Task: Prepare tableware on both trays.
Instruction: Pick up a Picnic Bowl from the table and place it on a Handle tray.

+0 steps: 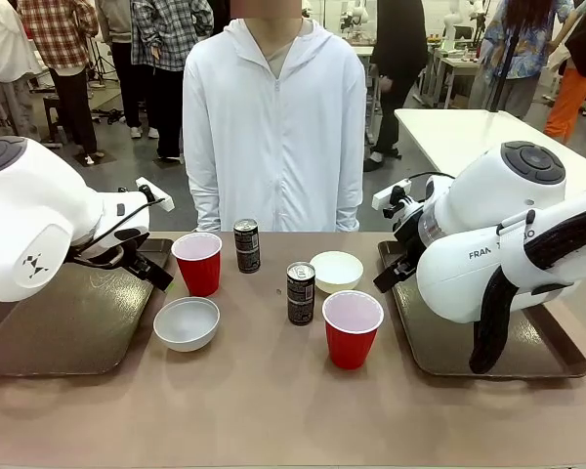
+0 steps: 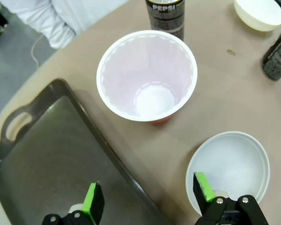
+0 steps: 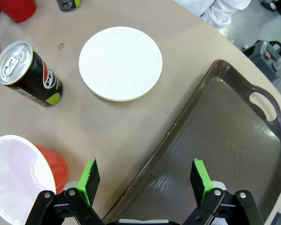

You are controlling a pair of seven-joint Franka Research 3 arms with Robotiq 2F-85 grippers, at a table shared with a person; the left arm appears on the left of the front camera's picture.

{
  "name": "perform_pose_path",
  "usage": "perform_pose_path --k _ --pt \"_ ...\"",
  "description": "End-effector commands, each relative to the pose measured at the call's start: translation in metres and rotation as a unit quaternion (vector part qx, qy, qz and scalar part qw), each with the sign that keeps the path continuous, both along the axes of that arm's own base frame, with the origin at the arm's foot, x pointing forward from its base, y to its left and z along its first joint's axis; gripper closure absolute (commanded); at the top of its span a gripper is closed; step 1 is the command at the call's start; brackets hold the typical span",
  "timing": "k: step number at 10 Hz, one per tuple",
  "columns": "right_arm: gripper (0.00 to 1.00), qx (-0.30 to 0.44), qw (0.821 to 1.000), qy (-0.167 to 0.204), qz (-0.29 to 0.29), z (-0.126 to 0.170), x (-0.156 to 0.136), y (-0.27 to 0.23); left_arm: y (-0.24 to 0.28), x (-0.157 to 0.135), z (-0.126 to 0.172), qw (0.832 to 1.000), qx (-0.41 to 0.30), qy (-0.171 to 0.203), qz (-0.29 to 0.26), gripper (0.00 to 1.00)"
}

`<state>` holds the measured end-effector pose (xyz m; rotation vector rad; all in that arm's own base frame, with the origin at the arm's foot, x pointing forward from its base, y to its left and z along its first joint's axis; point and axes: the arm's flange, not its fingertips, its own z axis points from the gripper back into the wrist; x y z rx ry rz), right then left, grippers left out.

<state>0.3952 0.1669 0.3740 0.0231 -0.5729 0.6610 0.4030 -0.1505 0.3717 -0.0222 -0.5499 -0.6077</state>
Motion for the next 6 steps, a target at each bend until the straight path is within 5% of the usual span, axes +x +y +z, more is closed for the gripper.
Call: perform_pose_path --k 1,4,6 --pt "0.00 0.000 1.000 0.000 0.000 0.000 0.000 0.000 0.000 0.000 0.000 1.000 0.000 0.000 0.000 0.00" --pt "0.00 0.000 1.000 0.000 0.000 0.000 0.000 0.000 0.000 0.000 0.000 1.000 0.000 0.000 0.000 0.00" --pt "0.00 -0.009 1.000 -0.004 0.009 0.039 -0.023 0.010 -0.007 -0.012 0.031 0.999 0.033 -0.012 -0.001 0.00"
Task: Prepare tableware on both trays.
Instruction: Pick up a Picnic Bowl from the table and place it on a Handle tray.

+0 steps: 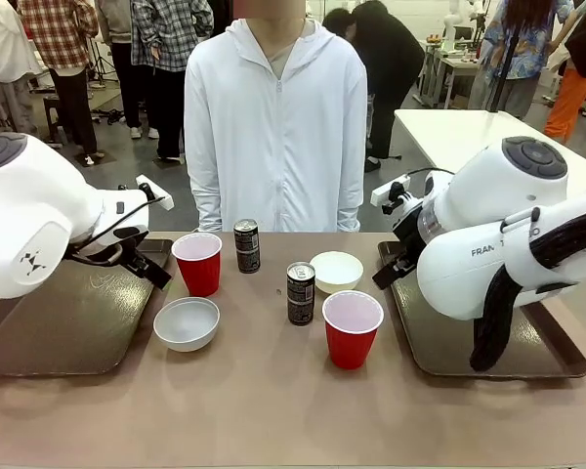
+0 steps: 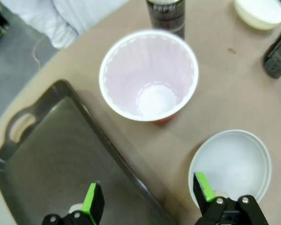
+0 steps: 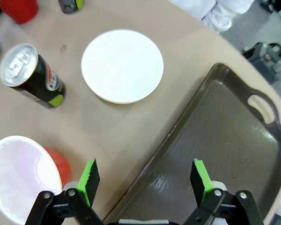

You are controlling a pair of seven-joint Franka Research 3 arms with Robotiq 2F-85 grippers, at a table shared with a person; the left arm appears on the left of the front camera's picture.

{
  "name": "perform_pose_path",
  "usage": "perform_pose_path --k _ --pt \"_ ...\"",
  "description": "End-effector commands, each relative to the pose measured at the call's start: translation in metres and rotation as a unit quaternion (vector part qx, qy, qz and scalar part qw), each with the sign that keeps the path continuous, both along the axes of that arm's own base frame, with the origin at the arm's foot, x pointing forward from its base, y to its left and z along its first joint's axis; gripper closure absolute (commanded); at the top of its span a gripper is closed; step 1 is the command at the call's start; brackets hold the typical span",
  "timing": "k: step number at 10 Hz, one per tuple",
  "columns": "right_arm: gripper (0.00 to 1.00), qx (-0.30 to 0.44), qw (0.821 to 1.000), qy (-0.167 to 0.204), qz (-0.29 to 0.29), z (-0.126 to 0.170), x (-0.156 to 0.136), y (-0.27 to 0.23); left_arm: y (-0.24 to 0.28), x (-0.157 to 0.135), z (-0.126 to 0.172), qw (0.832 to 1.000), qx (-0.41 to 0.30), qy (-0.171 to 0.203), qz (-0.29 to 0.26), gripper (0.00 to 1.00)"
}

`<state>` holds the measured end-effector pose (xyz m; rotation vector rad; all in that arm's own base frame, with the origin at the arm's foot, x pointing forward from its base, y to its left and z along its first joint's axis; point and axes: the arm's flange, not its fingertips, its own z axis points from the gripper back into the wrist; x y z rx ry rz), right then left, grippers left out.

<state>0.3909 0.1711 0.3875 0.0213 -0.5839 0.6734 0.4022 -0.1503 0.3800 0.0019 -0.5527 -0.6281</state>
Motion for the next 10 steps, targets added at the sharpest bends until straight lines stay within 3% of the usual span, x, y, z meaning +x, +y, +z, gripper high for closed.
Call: perform_pose_path --k 1,2,4,6,8,9,10 --pt "0.00 -0.033 0.999 0.002 -0.007 0.048 -0.041 0.001 -0.008 -0.030 0.045 0.999 0.043 -0.014 -0.002 0.00" --pt "0.00 -0.048 0.999 0.006 -0.008 0.066 -0.065 -0.006 -0.006 -0.048 0.064 0.998 0.050 -0.021 -0.037 0.00" --pt "0.00 -0.088 0.995 0.041 -0.033 0.068 -0.106 -0.023 0.002 -0.084 0.083 0.996 0.030 0.018 -0.084 0.00" --pt "0.00 -0.091 0.989 0.109 -0.033 0.045 -0.150 -0.042 0.014 -0.111 0.084 0.994 0.044 0.052 -0.081 0.00" --pt "0.00 -0.067 0.989 0.130 -0.027 0.032 -0.177 -0.048 0.028 -0.122 0.079 0.994 0.045 0.080 -0.055 0.00" --pt "0.00 -0.106 0.988 0.098 -0.045 0.029 -0.170 -0.049 0.029 -0.123 0.078 0.995 0.033 0.063 -0.072 0.00" --pt "0.00 -0.223 0.968 -0.028 -0.114 0.034 -0.144 -0.046 0.001 -0.091 0.110 0.994 0.050 0.070 -0.063 0.00"
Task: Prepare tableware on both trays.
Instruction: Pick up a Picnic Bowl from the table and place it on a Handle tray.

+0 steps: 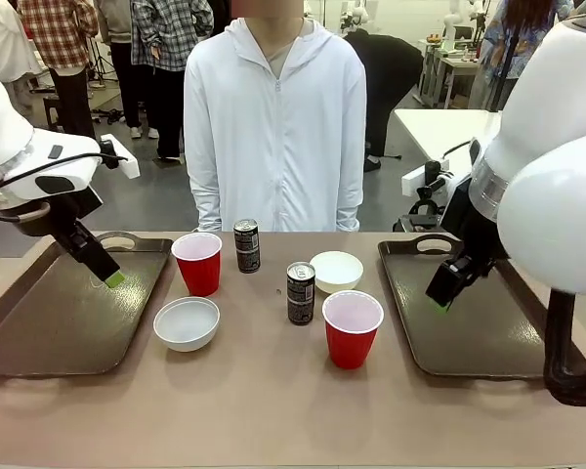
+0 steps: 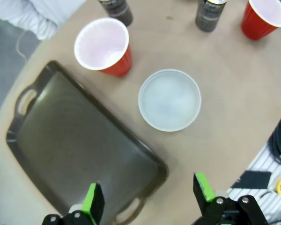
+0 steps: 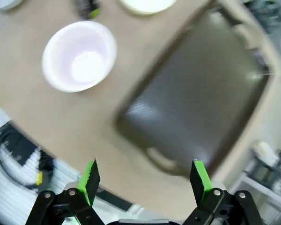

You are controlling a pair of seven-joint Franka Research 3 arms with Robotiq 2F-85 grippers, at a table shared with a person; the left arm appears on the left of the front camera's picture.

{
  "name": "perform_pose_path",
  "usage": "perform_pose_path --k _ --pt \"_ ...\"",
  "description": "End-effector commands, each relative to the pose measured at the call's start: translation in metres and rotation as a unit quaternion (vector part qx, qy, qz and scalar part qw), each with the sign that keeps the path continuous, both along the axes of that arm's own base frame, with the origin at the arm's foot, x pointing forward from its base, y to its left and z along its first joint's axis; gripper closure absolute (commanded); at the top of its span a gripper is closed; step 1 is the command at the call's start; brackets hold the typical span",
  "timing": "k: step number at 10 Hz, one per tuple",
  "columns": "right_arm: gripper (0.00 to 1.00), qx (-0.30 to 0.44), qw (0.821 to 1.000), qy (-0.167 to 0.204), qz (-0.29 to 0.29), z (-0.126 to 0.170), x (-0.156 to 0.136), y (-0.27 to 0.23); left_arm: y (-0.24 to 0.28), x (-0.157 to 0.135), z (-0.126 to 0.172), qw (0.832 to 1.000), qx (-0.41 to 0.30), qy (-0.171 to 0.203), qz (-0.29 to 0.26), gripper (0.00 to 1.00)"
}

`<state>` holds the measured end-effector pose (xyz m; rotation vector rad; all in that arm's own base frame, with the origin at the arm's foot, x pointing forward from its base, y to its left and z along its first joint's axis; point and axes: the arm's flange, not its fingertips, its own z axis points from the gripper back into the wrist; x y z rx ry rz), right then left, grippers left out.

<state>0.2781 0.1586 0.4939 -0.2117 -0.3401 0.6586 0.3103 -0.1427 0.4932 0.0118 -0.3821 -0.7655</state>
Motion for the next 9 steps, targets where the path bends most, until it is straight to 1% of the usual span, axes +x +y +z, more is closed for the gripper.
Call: perform_pose_path --k 1,2,3,4,5,6,7,9 --pt "0.00 0.044 0.998 0.048 0.004 -0.006 -0.004 0.000 -0.006 0.001 -0.003 1.000 0.002 -0.003 -0.003 0.00" --pt "0.00 0.000 1.000 0.000 0.000 0.000 0.000 0.000 0.000 0.000 0.000 1.000 0.000 0.000 0.000 0.00" --pt "0.00 0.116 0.991 0.062 0.021 -0.002 0.029 -0.013 0.008 0.030 -0.006 0.997 -0.062 0.024 0.049 0.00" --pt "0.00 0.189 0.978 0.092 0.003 -0.007 0.038 -0.032 0.021 0.045 -0.012 0.989 -0.115 0.060 0.071 0.00" --pt "0.00 0.225 0.969 0.100 -0.007 -0.009 0.041 -0.054 0.037 0.057 -0.012 0.981 -0.150 0.089 0.089 0.00" --pt "0.00 0.268 0.958 0.094 -0.029 -0.008 0.044 -0.078 0.059 0.068 -0.004 0.974 -0.180 0.095 0.102 0.00" --pt "0.00 0.310 0.947 0.079 -0.042 -0.007 0.039 -0.107 0.077 0.067 -0.001 0.969 -0.205 0.083 0.106 0.00" --pt "0.00 0.410 0.908 0.072 -0.048 -0.007 0.029 -0.160 0.126 0.075 0.013 0.950 -0.267 0.097 0.134 0.00"
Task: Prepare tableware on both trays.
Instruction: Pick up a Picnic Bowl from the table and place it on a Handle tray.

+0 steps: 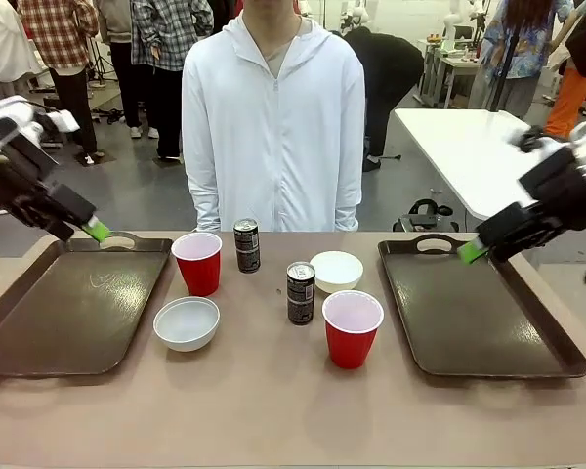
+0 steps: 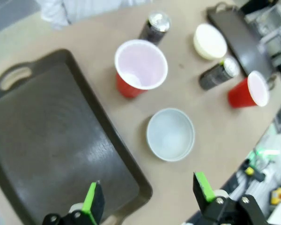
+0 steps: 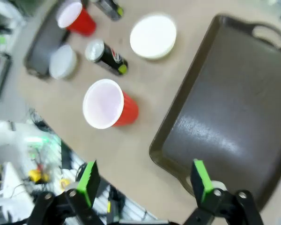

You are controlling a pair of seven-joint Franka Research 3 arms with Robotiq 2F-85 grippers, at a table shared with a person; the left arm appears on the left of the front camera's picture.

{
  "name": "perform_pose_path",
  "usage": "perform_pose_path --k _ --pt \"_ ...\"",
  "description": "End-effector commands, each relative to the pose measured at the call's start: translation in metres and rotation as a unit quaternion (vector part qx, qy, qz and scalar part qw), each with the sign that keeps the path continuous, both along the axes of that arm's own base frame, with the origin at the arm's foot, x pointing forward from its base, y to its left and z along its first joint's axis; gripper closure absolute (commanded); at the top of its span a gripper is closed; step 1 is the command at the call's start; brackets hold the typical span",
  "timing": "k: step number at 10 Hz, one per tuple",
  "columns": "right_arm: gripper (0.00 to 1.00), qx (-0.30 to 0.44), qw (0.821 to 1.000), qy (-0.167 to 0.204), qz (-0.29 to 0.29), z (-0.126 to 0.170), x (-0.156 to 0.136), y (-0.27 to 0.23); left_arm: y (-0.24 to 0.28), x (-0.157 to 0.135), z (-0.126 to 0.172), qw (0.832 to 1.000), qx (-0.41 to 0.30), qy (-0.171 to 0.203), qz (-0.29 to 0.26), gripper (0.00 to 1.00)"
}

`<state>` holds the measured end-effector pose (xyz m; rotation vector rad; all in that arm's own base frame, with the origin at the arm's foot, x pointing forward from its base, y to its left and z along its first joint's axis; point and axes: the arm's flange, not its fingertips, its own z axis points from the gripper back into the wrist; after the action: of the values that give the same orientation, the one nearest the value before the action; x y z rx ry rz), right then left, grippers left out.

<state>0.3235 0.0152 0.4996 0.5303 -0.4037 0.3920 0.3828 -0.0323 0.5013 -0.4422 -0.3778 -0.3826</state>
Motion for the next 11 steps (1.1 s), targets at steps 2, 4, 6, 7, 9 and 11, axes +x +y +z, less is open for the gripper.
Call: perform_pose_path --k 2,4,6,7,9,11 --pt "0.00 0.138 0.990 0.016 -0.020 -0.021 -0.025 -0.074 0.077 0.013 0.008 0.994 -0.104 0.012 0.036 0.00" --pt "0.00 0.195 0.980 0.042 -0.029 -0.038 -0.029 -0.120 0.121 0.025 -0.010 0.986 -0.156 0.043 0.036 0.00" --pt "0.00 0.204 0.975 0.081 -0.038 -0.056 -0.039 -0.151 0.152 0.030 -0.030 0.978 -0.189 0.066 0.052 0.00" --pt "0.00 0.208 0.973 0.087 -0.046 -0.060 -0.049 -0.163 0.154 0.028 -0.033 0.976 -0.197 0.078 0.047 0.00" --pt "0.00 0.200 0.973 0.096 -0.055 -0.060 -0.069 -0.180 0.168 0.016 -0.033 0.970 -0.219 0.082 0.066 0.00" --pt "0.00 0.191 0.974 0.108 -0.062 -0.060 -0.077 -0.188 0.167 0.002 -0.028 0.967 -0.227 0.080 0.081 0.00"
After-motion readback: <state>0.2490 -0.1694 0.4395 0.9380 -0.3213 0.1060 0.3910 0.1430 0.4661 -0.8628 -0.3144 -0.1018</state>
